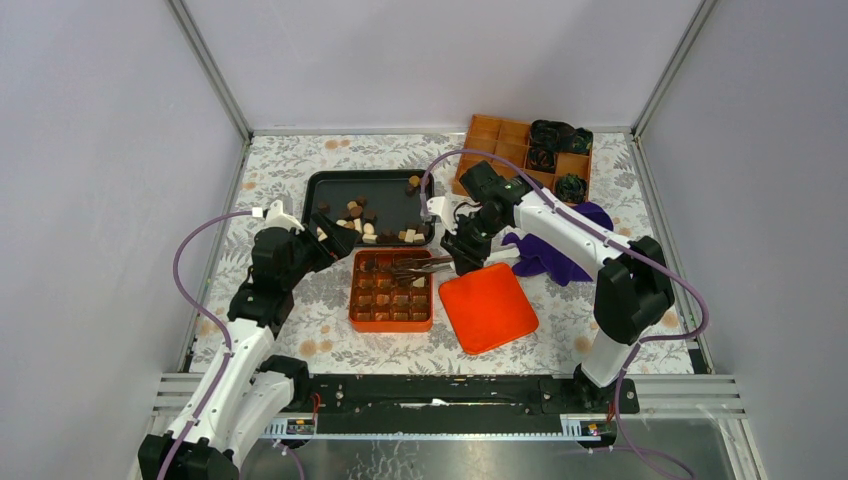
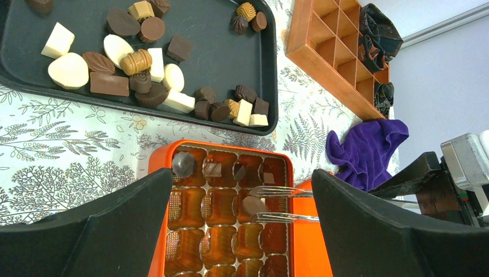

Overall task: Pack the chocolate
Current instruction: Place the fake chocolate in the packing box.

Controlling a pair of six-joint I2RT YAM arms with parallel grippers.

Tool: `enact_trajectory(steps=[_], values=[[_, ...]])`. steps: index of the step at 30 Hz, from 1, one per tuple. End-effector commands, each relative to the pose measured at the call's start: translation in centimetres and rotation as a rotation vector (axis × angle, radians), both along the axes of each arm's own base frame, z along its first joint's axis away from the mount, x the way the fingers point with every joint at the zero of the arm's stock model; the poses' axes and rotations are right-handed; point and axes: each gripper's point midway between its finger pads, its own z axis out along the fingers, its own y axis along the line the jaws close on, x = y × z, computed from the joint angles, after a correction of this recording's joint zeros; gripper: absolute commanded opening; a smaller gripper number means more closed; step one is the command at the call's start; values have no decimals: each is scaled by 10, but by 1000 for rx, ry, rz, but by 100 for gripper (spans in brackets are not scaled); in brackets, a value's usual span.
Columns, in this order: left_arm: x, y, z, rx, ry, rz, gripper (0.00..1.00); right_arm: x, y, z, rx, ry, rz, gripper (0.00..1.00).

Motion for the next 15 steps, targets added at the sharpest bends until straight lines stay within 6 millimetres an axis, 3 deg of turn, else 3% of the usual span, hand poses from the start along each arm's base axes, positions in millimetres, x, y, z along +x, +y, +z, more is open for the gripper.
enact_trajectory(steps=[1,7,12,15], values=[[6,0,15,-18,-58,1,99,-2,11,21,63,-24,13,44],[4,0,16,-17,-60,3,99,-4,14,27,84,-11,16,44],[2,3,16,-6,-62,9,99,-3,23,50,159,25,12,43],[2,4,15,5,-59,11,99,8,27,63,201,32,-6,42]])
